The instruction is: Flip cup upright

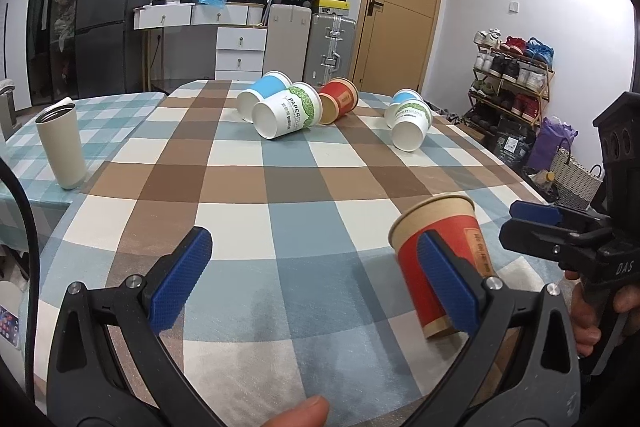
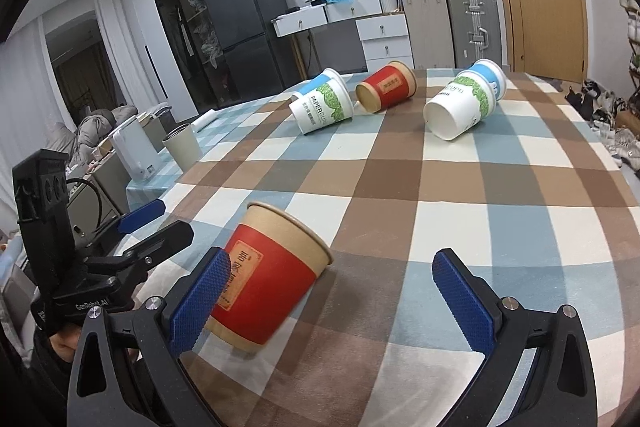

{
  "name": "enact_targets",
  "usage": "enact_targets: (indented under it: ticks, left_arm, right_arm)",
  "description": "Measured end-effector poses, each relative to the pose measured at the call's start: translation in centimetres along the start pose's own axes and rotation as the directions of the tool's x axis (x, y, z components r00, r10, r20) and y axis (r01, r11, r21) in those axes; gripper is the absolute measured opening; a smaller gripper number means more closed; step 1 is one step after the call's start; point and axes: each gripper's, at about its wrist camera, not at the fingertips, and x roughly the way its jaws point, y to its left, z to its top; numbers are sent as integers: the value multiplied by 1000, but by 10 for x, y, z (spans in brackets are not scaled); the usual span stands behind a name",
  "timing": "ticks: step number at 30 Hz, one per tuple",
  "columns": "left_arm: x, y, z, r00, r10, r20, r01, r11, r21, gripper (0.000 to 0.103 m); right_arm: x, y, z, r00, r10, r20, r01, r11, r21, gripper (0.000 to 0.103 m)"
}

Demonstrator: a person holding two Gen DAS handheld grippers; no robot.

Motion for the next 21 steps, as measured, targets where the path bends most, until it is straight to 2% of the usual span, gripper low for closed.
enact_targets:
  ticks: [13, 21]
  left_arm:
    - [9, 1, -3, 1000, 3, 3, -4, 1000, 14, 102]
    - [10, 1, -4, 1000, 1, 4, -1, 1000, 10, 102]
  right_arm:
    - [15, -1, 9, 996, 68, -63, -64, 995, 73, 103]
    - [34, -1, 16, 980, 147, -138, -127, 981, 144, 102]
